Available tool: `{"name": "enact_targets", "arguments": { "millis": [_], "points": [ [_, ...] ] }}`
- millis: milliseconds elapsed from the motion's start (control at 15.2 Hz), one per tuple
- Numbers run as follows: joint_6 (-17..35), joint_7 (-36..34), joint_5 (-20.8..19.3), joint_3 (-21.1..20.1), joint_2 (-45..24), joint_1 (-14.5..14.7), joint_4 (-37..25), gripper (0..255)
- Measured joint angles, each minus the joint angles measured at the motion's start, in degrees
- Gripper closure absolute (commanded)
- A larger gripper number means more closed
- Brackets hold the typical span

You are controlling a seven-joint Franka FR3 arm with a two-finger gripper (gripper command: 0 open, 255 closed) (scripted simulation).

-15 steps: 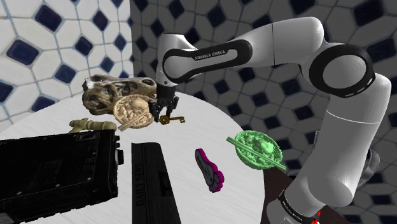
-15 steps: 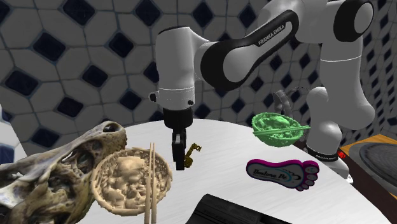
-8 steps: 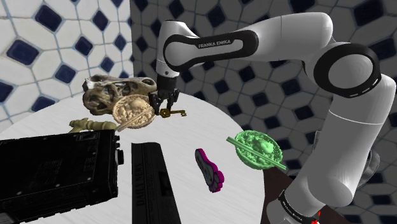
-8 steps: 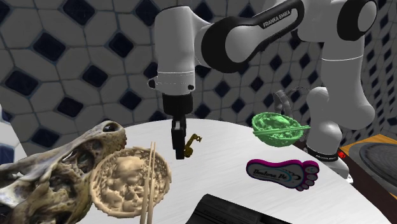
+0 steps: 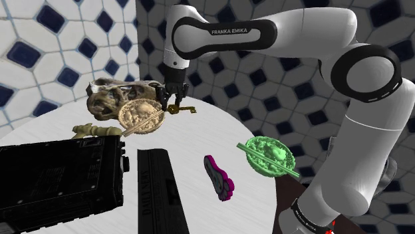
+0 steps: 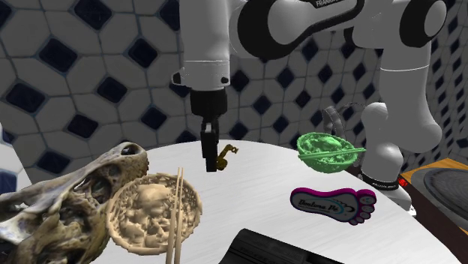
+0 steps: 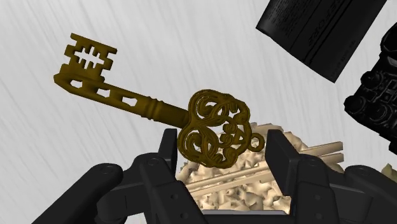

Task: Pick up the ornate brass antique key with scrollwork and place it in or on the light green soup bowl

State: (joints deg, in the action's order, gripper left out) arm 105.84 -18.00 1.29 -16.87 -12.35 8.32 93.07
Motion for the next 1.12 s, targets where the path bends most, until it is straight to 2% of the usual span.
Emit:
{"name": "enact_targets", "arguments": {
  "millis": [264,660,924,1122],
  "points": [
    [-2.0,0.0,0.3,0.0,1.1,-0.1,-0.9,255],
    [0.4,4.4,4.4,1.1,14.7,-2.5,14.8,255],
    [1.2,7.4,7.0,2.5,24.8,-3.0,25.7,255],
    [0.8,9.8,8.0,4.0,31.0,-3.3,31.7,255]
  ]
}}
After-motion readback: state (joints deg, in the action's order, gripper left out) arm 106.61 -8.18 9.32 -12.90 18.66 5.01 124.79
